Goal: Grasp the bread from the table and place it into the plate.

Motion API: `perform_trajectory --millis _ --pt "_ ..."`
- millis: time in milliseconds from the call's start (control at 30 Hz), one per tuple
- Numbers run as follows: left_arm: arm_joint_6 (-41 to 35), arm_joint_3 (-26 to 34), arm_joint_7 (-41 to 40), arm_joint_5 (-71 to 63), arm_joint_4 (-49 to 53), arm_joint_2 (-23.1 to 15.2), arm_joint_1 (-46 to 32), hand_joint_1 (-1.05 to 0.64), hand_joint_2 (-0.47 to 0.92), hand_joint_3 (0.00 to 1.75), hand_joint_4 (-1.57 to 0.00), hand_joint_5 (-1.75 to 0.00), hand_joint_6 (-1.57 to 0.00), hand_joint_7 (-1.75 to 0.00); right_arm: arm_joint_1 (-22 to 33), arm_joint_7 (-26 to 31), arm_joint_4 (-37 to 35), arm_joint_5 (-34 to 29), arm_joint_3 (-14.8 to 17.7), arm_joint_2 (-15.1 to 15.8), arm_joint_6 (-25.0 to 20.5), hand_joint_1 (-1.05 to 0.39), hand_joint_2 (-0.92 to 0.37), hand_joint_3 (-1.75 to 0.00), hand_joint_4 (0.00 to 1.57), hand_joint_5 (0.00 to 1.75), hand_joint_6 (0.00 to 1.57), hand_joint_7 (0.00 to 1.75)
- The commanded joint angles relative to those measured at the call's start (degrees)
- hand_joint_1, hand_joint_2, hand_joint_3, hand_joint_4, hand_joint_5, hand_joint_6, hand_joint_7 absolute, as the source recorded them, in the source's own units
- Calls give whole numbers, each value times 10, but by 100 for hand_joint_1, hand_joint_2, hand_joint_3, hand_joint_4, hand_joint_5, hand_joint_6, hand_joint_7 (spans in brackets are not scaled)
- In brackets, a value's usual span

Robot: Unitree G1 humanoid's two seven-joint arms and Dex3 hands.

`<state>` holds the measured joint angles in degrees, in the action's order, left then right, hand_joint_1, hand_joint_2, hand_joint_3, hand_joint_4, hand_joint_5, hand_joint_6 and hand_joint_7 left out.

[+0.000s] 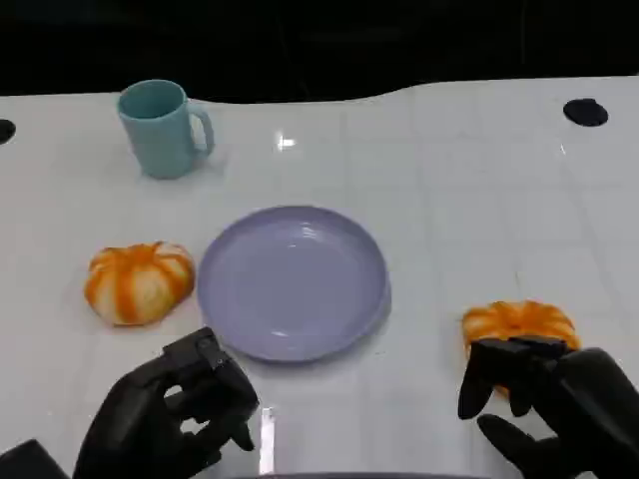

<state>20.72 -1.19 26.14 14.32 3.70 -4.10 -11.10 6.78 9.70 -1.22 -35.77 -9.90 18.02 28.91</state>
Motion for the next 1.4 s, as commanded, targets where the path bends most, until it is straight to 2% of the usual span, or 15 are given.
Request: perform_trajectory --millis 33,700,867,967,1000,1133,1233,1267,1333,1400 --pt "2 2 0 -2 -3 -6 1 -56 92 29 -65 -175 -61 -147 -3 3 -3 2 1 9 4 -7 -35 -110 73 175 62 151" --pt "-2 3 -1 -1 -2 -6 2 -56 92 29 -65 -175 -60 -148 -6 5 -6 1 1 10 6 -7 -34 -108 73 175 62 150" --pt "-1 2 1 1 -2 -6 1 -55 92 29 -65 -175 -60 -148 -5 5 -5 0 2 10 6 -6 -34 -108 72 174 64 145" --pt "3 3 0 -5 -1 -8 2 -55 92 30 -65 -175 -60 -148 -5 3 2 -2 5 12 1 -7 -33 -108 74 165 71 121" --pt "4 3 0 -6 -1 -8 2 -55 92 30 -65 -175 -60 -148 -5 3 4 -3 6 13 -1 -8 -31 -107 76 156 75 109" --pt "-4 5 0 0 -2 -8 2 -56 92 29 -65 -175 -61 -148 0 -5 39 -24 15 18 -31 -13 -30 -102 74 148 77 91" --pt "-1 5 3 2 2 -8 4 -55 92 29 -64 -175 -60 -148 6 -30 83 -43 22 29 -67 -21 -43 -79 65 128 76 65" --pt "1 6 4 1 4 -8 5 -55 92 29 -64 -175 -60 -148 8 -37 95 -52 24 34 -76 -23 -48 -69 64 115 76 57" --pt "2 5 2 -2 2 -9 5 -55 92 30 -64 -175 -60 -148 11 -55 124 -75 28 46 -102 -30 -66 -37 64 82 77 35" --pt "1 5 2 -1 3 -9 5 -55 92 30 -64 -175 -60 -148 14 -79 153 -97 32 57 -128 -36 -76 -17 60 59 75 20"
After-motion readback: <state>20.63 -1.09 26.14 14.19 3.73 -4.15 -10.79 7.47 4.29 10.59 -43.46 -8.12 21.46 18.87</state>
